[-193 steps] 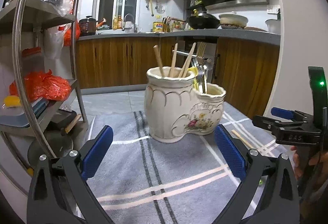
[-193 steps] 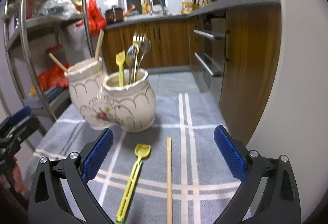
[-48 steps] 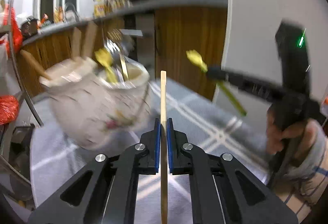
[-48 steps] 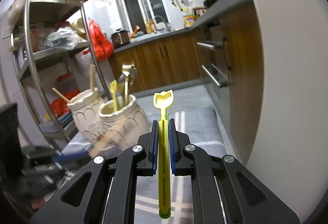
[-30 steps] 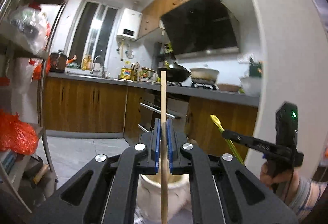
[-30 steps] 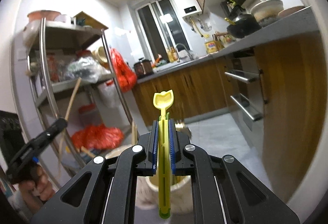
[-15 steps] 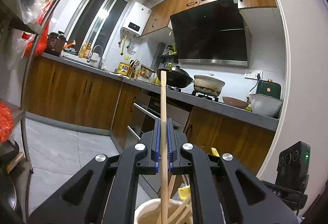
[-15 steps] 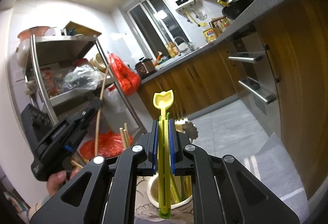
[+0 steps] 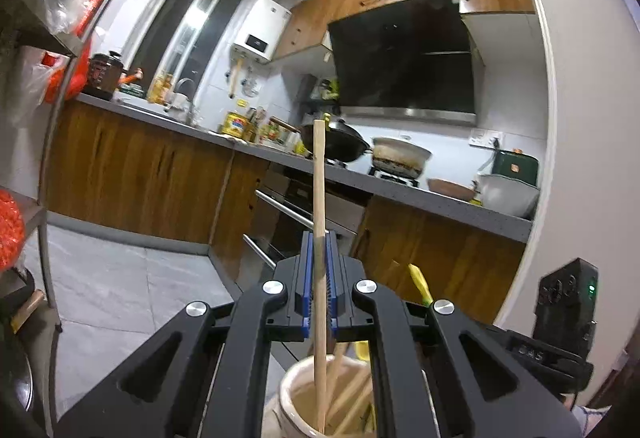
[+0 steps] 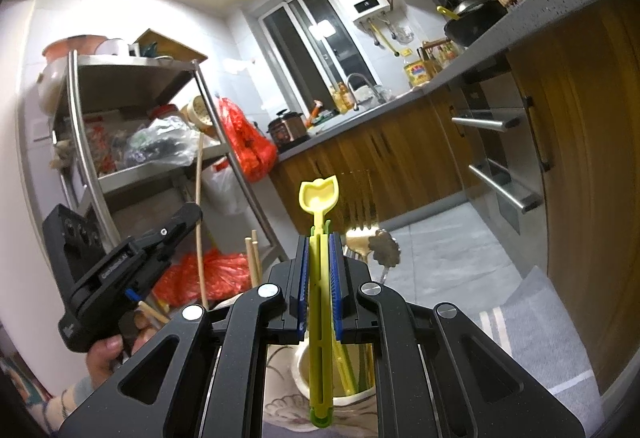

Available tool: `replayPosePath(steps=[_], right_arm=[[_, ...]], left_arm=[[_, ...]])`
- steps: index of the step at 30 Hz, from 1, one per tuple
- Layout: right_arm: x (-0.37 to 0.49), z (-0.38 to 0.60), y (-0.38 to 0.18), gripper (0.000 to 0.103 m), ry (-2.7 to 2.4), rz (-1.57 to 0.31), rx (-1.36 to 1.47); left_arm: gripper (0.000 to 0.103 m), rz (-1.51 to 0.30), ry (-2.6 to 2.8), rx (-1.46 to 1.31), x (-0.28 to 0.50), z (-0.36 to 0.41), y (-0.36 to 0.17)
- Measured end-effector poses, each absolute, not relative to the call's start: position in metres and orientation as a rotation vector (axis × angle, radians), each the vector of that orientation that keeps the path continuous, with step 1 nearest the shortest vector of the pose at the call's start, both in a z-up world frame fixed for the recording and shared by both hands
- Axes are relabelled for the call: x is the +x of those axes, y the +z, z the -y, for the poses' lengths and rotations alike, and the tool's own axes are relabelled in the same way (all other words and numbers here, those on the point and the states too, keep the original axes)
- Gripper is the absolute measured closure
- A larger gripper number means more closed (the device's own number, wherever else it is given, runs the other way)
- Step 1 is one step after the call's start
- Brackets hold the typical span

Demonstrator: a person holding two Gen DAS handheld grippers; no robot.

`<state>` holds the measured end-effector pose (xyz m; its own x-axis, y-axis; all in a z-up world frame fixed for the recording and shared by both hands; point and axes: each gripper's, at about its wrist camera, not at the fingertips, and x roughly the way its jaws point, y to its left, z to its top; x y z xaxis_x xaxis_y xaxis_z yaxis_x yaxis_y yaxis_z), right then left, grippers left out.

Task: Organize utensils
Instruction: 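Drop the chopstick in the tall cup with left tool while right tool drops spoon in short cup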

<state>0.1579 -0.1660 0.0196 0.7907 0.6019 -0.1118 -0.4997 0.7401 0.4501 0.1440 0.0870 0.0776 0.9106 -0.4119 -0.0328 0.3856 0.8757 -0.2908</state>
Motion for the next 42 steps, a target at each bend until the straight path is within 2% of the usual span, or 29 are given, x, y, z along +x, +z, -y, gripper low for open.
replayPosePath(steps=[9,14,25,34,42], right_arm=[[0.164,0.166,0.010,0.092,0.631,-0.199,0.426],[0.176,0.165,0.014,0.092,0.628,-0.208,0.456],[0.169,0.142,0.007,0.092,0.561,-0.227,0.269],[0.143,0.148,0.009,0.093,0.533,-0.229,0.235],[0.154,0.139,0.012,0.093,0.503,-0.215,0.194]], left_arm=[[0.097,-0.120,-0.444,-0.177,0.125,-0.083,0.077],[0.088,-0.140,-0.415,-0.149,0.121,-0.085,0.077],[0.088,-0.149,-0.394,-0.152,0.103,-0.089,0.083],[0.088,-0.183,-0.373,-0.140,0.067,-0.087,0.084],[0.088,-0.208,-0.377,-0.135,0.048,-0.077,0.075]])
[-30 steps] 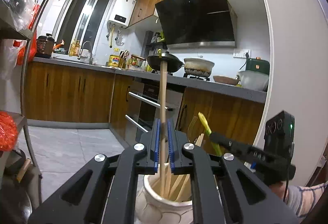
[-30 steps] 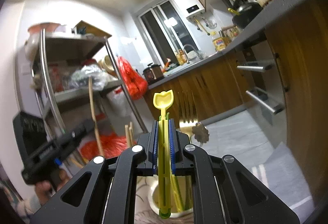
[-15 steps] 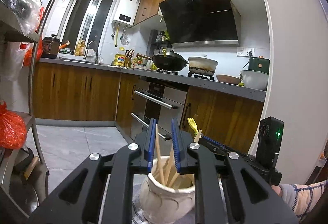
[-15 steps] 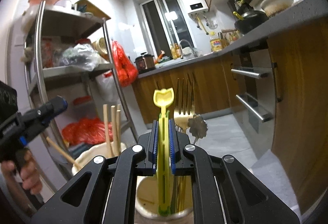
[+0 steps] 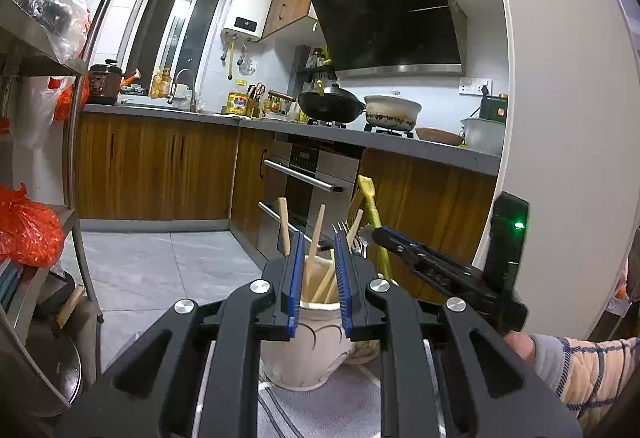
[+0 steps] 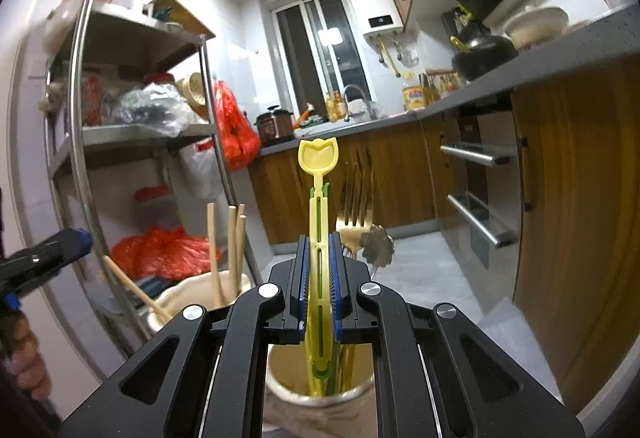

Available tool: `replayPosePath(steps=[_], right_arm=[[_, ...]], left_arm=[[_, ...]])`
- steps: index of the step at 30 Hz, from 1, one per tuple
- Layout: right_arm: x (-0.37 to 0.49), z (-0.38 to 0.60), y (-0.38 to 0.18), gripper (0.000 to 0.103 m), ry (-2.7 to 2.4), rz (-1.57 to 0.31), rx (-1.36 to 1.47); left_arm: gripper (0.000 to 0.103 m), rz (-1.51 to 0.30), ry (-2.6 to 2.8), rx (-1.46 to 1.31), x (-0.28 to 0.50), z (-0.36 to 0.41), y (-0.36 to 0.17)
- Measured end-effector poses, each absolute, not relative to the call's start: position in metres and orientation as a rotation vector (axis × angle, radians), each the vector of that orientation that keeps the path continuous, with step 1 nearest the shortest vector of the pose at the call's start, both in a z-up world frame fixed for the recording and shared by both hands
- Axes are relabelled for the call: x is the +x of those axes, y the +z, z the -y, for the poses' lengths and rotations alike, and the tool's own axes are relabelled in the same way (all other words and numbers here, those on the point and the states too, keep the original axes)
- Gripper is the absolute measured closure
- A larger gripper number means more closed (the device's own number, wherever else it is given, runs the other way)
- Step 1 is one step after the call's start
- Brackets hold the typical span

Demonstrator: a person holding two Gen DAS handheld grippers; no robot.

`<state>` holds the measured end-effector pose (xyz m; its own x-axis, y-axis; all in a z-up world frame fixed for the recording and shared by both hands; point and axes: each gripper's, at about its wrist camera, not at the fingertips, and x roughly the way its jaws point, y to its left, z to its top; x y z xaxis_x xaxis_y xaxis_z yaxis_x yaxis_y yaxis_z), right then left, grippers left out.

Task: Organize utensils
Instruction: 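Drop the chopstick in the tall cup with left tool while right tool drops spoon in short cup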

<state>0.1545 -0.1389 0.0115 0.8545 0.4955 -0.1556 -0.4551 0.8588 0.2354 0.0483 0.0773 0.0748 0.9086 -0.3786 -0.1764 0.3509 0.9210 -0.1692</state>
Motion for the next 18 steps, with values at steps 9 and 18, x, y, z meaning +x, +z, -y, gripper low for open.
replayPosePath(steps=[9,18], right_arm=[[0.147,0.141,-0.003,0.093,0.495,-0.329,0.149],[0.133,0.150,-0.007,0.077,0.480,-0.405,0.141]], left_arm=[[0.088,-0.263,-0.368,-0.145,0.045,-0.070,0.067],[0.078,-0.308,-0.315,-0.070,0.028,-0.053,0.056]])
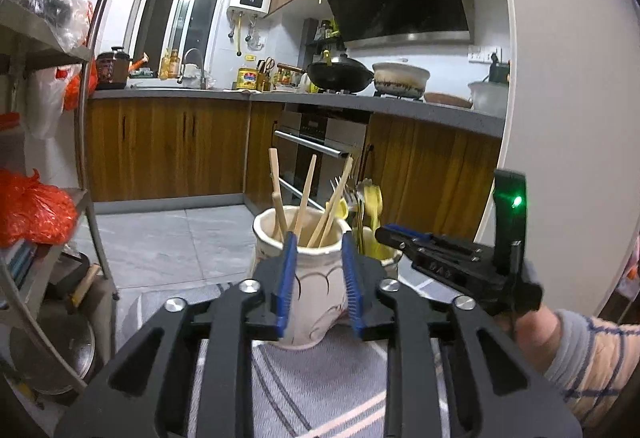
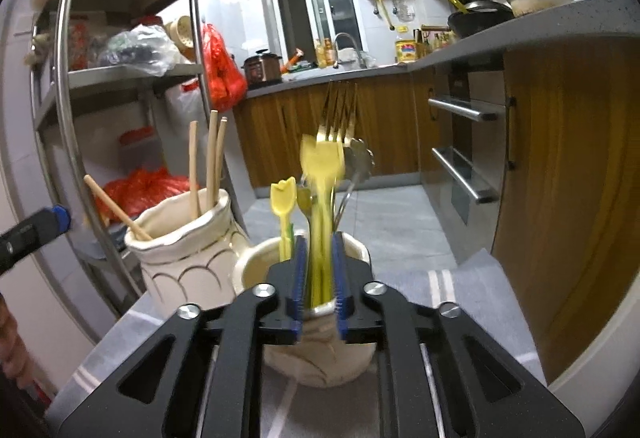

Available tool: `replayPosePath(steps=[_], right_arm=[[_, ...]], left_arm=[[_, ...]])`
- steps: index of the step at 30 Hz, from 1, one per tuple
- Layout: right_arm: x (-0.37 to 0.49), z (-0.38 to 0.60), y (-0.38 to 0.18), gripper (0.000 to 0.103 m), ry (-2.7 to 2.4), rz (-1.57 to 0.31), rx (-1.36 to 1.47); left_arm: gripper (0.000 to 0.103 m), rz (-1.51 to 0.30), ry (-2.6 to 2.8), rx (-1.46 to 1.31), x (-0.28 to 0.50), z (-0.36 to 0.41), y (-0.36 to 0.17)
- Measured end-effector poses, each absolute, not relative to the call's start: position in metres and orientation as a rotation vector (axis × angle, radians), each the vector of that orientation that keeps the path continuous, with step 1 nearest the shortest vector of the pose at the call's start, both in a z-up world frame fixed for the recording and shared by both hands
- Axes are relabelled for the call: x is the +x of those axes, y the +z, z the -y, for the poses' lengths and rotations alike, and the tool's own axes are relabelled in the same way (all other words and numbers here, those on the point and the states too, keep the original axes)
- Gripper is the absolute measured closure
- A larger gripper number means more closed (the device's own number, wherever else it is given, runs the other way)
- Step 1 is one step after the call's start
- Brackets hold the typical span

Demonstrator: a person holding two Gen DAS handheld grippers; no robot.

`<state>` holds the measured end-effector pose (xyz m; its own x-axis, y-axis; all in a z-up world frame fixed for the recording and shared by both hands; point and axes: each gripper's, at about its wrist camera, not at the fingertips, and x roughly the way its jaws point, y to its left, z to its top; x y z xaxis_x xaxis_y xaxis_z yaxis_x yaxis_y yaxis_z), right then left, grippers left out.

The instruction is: Organize utensils

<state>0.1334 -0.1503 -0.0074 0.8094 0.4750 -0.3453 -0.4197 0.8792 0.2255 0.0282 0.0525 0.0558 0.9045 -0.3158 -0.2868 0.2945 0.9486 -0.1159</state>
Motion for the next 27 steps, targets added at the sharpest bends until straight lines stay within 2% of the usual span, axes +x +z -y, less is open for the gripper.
replayPosePath(steps=[15,17,18,20,22,24,26,27], right_arm=[[0.072,0.185,-0.011,0.076,0.450,-0.414,0.109],[0.070,0.188,-0.012,0.074,0.449,-0.421,0.097],[0.068,0.189,-0.012,0.069,0.444,-0.409,0.085],[0.064,0.190,-0.010,0.059,0.439,-0.390,0.060],[0.059,0.189,-0.008,0.031,0.440,-0.361,0.036],[0.056,0.188,-0.006,0.021,0.451,-0.338,0.018],[0.054,0.185,-0.005,0.018,0.461,-0.320,-0.001],[0.054,0.184,-0.005,0.014,0.462,-0.311,-0.007]], left_arm=[[0.076,-0.390,-0.238,-0.043,0.011,-0.035,0.025],[0.076,-0.396,-0.205,-0.018,0.014,-0.031,0.023],[0.076,-0.396,-0.192,-0.007,0.015,-0.030,0.022],[0.066,-0.400,-0.147,0.026,0.017,-0.025,0.021],[0.038,-0.392,-0.098,0.048,0.018,-0.022,0.021],[0.028,-0.379,-0.081,0.056,0.018,-0.021,0.021],[0.020,-0.376,-0.065,0.055,0.019,-0.021,0.020],[0.014,-0.376,-0.057,0.052,0.019,-0.022,0.019]])
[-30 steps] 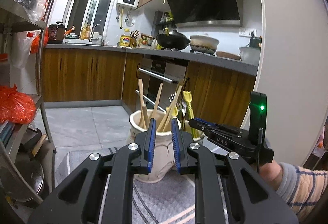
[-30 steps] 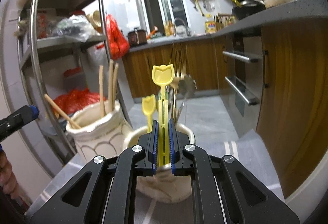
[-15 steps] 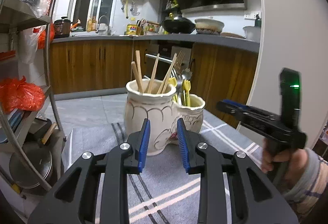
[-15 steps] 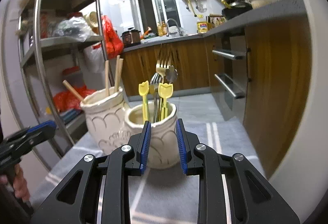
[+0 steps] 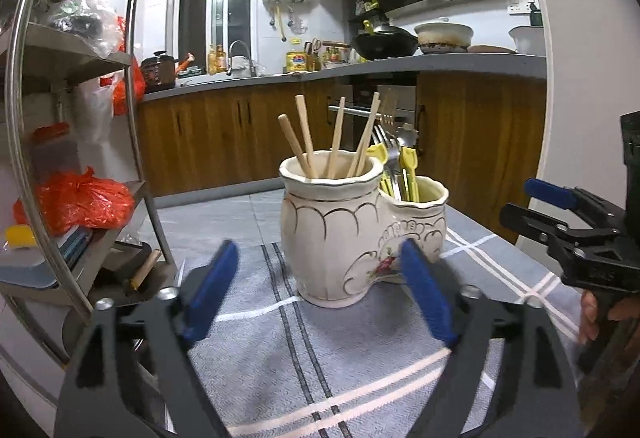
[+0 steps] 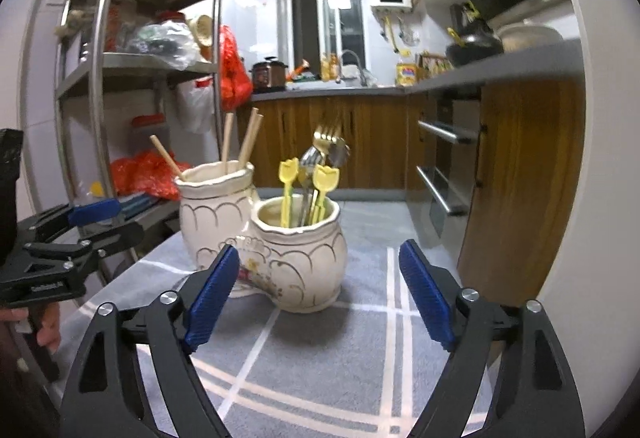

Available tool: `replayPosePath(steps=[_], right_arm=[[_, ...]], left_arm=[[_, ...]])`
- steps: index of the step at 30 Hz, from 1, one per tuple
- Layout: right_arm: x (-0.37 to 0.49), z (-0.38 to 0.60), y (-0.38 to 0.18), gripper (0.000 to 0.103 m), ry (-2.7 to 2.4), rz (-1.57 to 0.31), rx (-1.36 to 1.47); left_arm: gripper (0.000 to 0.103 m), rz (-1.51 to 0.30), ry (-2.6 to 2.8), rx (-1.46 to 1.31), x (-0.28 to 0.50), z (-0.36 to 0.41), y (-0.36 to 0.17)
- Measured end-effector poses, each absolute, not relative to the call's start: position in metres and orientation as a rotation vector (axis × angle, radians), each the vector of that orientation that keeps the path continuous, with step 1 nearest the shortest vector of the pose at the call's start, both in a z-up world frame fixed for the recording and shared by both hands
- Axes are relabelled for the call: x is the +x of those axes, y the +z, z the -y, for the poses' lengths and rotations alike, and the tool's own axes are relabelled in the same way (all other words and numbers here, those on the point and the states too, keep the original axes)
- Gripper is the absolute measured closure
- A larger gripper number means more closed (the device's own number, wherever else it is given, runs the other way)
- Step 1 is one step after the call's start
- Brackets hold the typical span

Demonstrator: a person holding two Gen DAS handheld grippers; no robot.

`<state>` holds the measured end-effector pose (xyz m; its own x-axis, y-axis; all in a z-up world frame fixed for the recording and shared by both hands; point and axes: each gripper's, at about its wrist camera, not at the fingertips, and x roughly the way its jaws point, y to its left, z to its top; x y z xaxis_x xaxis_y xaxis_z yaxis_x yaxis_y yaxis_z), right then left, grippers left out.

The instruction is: Organize utensils

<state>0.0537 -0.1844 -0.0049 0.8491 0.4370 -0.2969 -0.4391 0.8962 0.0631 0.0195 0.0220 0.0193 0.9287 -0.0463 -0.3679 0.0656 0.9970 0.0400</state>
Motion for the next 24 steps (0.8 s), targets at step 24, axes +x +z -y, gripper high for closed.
replayPosePath(steps=[24], right_arm=[[0.062,0.182,-0.006,0.005,0.423,-0.298,-0.026]], left_arm=[[0.006,-0.315,0.000,0.036,0.015,-0.035,0.014]])
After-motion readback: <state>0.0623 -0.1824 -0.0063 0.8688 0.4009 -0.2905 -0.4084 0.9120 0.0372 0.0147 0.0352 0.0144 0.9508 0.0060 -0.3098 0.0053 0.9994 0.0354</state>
